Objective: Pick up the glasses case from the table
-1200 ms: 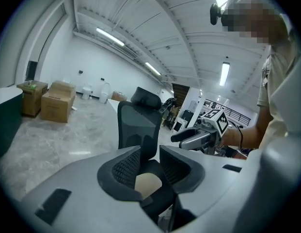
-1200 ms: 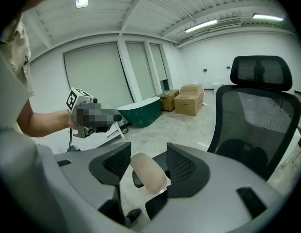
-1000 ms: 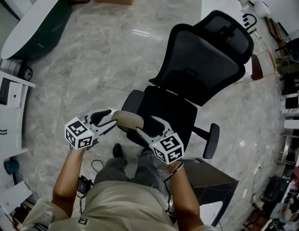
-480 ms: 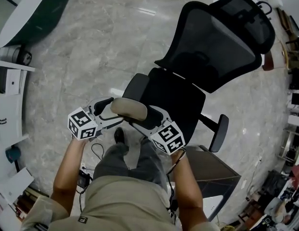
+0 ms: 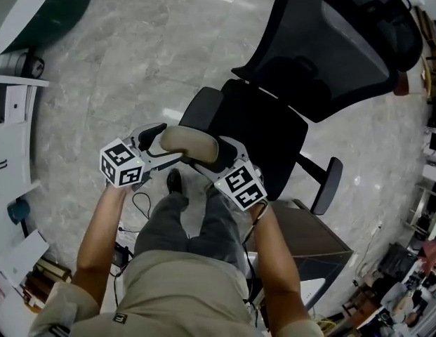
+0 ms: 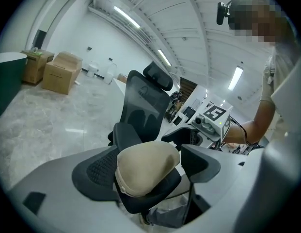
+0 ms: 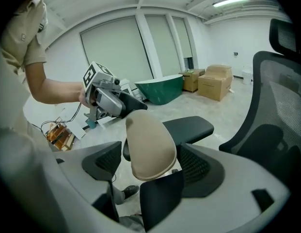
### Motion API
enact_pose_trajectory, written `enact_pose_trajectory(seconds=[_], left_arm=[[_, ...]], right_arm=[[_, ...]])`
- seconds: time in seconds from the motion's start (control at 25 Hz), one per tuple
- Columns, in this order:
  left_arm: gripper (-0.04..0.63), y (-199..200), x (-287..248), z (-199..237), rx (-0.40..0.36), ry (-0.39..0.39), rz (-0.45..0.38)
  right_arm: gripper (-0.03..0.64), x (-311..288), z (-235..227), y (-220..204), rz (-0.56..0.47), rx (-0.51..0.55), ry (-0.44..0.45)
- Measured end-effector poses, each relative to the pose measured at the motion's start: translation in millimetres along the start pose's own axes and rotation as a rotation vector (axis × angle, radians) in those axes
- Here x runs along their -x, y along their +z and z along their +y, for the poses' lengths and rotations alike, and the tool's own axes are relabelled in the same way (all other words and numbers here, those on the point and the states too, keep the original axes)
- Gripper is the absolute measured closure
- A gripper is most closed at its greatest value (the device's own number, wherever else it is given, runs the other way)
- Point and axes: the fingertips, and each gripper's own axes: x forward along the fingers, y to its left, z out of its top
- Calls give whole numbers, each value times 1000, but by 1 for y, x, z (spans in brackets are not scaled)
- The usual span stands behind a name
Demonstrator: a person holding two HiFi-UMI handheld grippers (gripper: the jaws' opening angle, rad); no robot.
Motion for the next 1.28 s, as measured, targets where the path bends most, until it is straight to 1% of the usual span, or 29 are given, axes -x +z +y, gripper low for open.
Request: enact_pose_trajectory(seconds=[0.12, 0.24, 0.48, 0.64, 0.76, 1.0, 1.28], left_arm=[[192, -4, -3, 5, 5, 7, 2], [192, -10, -7, 10, 11, 11, 13], [193, -12, -9, 15, 41, 28, -30], [193, -15, -8, 11, 28, 39, -11], [193, -10, 0, 6, 27, 40, -30], [193, 8, 23, -10, -22, 40, -43], [193, 44, 47, -36, -89, 39, -84]], right_arm=[[270, -12, 0, -8, 23, 21, 3], [270, -21, -1, -10, 26, 25, -2], [270, -26, -5, -12, 26, 29, -17], [270, -23, -2, -11, 34, 45, -30], [270, -18, 4, -4, 15, 48, -34], [270, -4, 19, 21, -12, 70, -49], [270, 28, 30, 57, -57, 106, -82]])
